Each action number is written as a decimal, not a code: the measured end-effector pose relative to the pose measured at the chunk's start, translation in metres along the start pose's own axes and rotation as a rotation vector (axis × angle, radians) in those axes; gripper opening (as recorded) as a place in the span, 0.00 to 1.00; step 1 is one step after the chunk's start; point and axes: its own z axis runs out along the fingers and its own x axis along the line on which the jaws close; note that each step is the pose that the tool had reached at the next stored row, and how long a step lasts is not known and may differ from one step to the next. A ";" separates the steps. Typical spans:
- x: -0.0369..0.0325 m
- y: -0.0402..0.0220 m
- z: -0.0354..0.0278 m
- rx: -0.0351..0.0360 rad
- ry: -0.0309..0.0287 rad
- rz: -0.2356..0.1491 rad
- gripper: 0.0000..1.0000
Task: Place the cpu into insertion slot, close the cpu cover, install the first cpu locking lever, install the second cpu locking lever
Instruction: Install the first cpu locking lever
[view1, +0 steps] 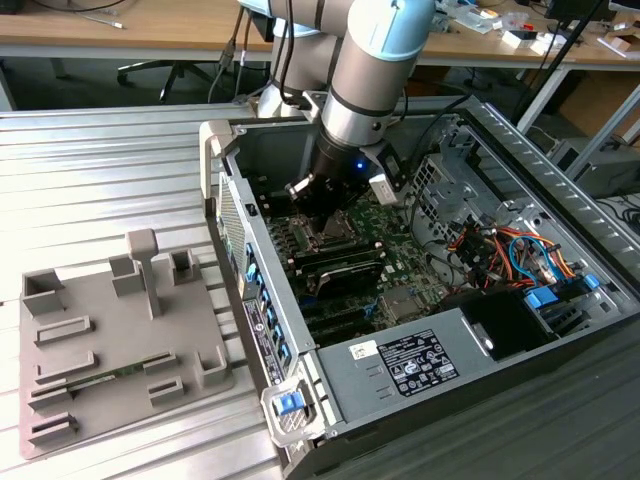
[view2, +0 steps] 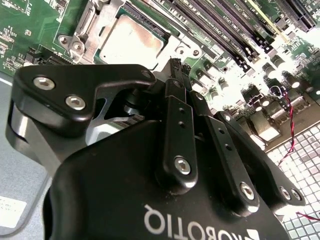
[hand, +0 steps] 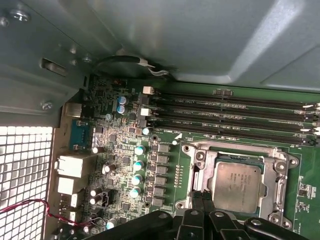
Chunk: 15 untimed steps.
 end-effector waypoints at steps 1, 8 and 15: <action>0.0005 0.0000 0.0000 0.0001 0.0000 0.000 0.11; 0.0016 0.0001 0.0000 0.0000 0.0000 0.000 0.11; 0.0017 0.0002 -0.0024 0.0000 -0.0001 0.000 0.11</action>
